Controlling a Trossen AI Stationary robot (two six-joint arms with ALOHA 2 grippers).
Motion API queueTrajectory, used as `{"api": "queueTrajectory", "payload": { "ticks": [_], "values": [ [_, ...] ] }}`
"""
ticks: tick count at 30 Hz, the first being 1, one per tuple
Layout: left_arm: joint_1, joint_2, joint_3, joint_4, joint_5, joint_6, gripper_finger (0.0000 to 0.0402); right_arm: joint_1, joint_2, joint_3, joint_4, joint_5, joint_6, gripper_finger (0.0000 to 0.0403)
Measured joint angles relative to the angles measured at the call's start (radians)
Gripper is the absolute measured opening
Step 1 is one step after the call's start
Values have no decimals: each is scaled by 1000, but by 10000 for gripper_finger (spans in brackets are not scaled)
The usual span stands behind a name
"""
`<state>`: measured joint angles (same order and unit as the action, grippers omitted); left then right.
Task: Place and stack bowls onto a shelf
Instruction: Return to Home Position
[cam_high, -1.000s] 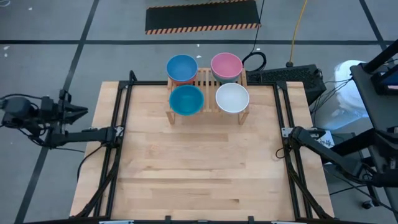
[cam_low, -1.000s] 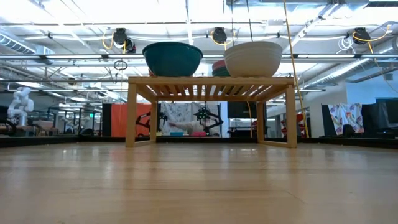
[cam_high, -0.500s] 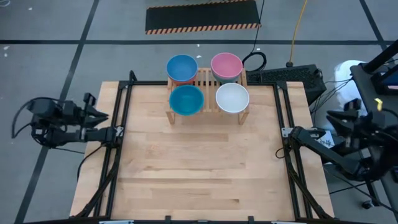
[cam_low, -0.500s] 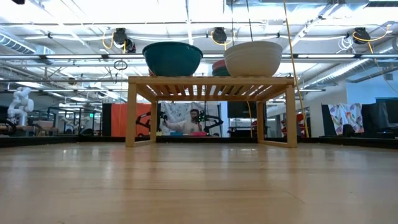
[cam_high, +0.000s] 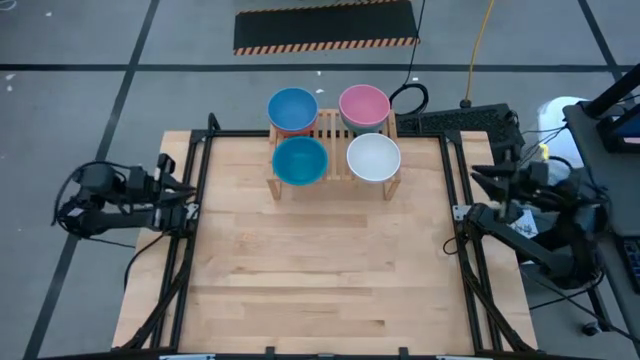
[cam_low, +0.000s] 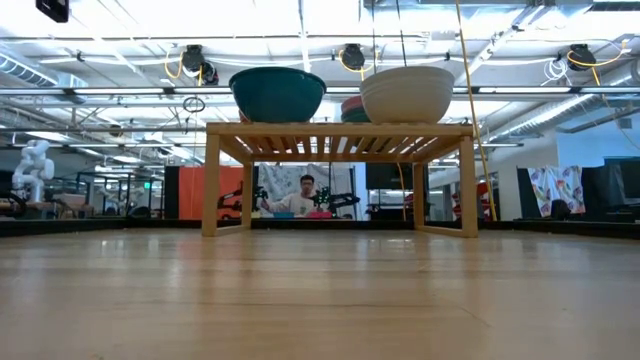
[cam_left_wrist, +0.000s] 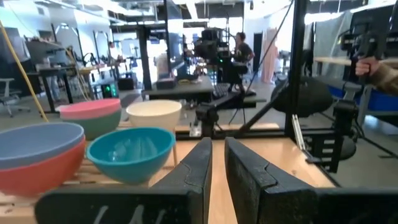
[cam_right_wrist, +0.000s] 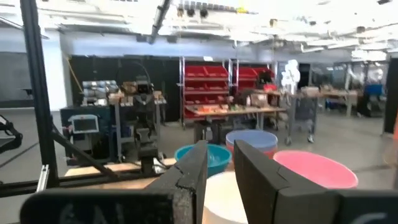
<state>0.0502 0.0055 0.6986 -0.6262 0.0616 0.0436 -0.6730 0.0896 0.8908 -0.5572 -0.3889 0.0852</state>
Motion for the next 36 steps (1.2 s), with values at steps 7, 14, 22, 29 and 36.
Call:
{"api": "queueTrajectory", "payload": {
  "ticks": [7,14,22,29,36],
  "values": [
    [0,0,-82,65,0,5,51,1,0,-195,220,-6,5,75],
    [0,0,-182,134,-19,3,51,1,0,-332,323,-6,23,75],
    [0,1,-302,187,-36,-36,51,1,-1,-468,466,-8,31,75],
    [0,1,-341,235,-37,-61,51,1,-1,-608,701,-10,34,75],
    [0,1,-342,247,-37,-61,51,1,-1,-683,718,-10,46,75]
  ]
}}
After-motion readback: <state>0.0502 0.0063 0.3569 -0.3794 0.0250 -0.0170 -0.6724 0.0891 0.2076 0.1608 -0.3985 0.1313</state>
